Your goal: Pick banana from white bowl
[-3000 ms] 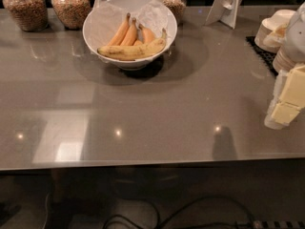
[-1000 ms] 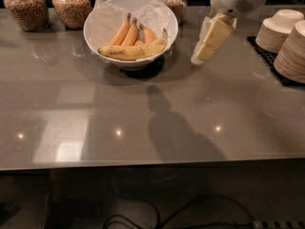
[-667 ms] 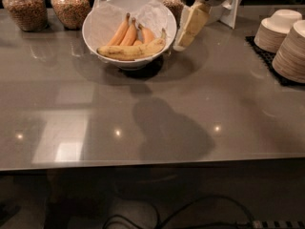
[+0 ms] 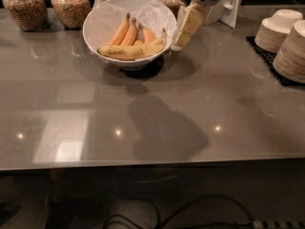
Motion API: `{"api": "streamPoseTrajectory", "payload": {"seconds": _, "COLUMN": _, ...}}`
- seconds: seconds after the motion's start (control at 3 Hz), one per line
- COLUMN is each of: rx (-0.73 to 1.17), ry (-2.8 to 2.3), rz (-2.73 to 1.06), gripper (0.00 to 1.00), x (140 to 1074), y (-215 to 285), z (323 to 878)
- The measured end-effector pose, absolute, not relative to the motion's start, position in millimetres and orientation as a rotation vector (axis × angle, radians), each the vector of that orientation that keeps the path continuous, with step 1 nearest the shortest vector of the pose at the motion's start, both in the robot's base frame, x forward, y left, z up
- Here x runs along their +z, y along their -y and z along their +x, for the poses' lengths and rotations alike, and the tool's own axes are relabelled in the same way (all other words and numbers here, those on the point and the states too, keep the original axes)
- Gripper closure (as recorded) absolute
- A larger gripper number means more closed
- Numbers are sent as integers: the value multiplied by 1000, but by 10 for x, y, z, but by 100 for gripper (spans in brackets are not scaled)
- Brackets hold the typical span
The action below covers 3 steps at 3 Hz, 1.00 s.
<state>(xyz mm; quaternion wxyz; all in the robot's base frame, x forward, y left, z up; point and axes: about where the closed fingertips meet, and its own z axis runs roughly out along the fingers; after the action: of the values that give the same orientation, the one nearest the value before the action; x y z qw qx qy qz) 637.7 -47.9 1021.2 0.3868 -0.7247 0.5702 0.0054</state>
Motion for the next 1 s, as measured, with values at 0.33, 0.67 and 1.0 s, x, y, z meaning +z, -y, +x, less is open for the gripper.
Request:
{"api": "streamPoseTrajectory", "payload": {"seconds": 0.33, "rx": -25, "ry": -1372, "rz": -1906, "gripper": 0, "x": 10149, "y": 325, "z": 6606}}
{"api": "streamPoseTrajectory", "payload": {"seconds": 0.67, "rx": -29, "ry": -1311, "rz": -1972, "gripper": 19, "x": 10024, "y": 139, "z": 6807}}
{"api": "streamPoseTrajectory", "payload": {"seconds": 1.0, "rx": -12, "ry": -1291, "rz": -2029, "gripper": 42, "x": 9859, "y": 42, "z": 6895}}
